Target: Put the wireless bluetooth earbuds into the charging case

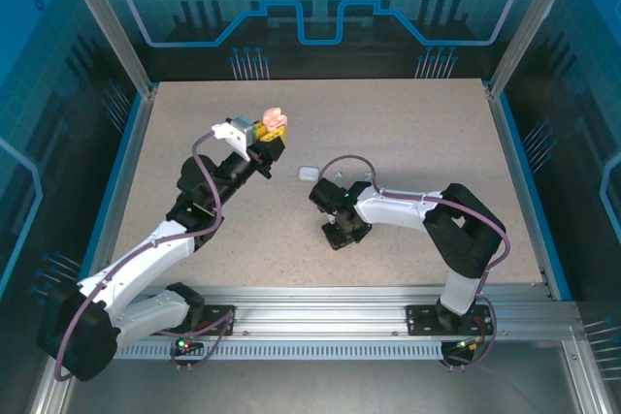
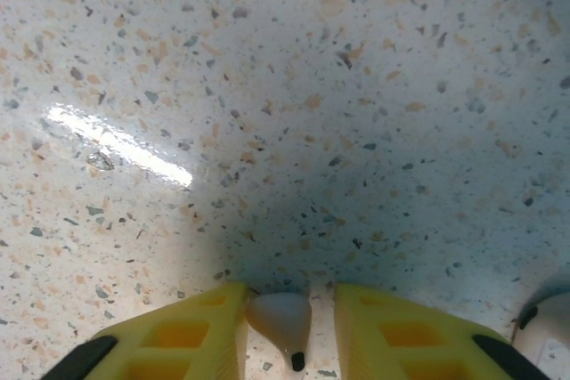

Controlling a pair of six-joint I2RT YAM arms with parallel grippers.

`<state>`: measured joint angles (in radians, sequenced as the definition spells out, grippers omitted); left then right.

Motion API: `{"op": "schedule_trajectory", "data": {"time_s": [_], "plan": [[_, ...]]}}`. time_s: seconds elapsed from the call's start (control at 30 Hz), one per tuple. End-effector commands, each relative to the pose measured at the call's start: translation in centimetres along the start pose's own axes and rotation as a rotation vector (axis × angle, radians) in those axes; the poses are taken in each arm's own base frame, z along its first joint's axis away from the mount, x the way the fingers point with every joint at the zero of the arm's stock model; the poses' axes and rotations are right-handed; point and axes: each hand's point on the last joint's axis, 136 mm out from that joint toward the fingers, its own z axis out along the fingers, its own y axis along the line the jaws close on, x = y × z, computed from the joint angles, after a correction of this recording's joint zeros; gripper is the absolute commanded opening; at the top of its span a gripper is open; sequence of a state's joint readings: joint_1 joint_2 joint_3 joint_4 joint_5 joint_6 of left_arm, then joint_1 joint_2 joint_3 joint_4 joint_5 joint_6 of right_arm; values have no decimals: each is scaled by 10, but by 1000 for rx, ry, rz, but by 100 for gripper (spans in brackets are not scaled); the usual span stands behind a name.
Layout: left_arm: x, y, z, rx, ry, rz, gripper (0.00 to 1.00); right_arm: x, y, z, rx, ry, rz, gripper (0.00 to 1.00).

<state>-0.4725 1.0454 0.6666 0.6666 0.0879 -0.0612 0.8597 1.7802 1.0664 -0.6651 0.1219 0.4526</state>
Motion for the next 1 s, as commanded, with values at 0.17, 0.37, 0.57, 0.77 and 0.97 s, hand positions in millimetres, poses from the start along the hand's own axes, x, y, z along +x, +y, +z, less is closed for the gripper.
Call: {"op": "schedule_trajectory", "data": {"time_s": [0.17, 0.37, 0.57, 0.77, 0.97], "plan": [[-26, -13, -2, 57, -54, 7, 0, 8, 3, 8, -1, 18, 10, 16], [-29, -18, -5, 78, -61, 9, 0, -1, 6, -25, -41, -79, 38, 14], [-30, -24, -6, 116, -66, 17, 0, -19, 5, -80, -69, -233, 61, 13], [-19, -37, -9, 179, -58, 52, 0, -46, -5, -179, -69, -493, 51, 13], [-10, -53, -12, 223, -51, 119, 0, -66, -19, -296, -57, -789, 22, 13]]}}
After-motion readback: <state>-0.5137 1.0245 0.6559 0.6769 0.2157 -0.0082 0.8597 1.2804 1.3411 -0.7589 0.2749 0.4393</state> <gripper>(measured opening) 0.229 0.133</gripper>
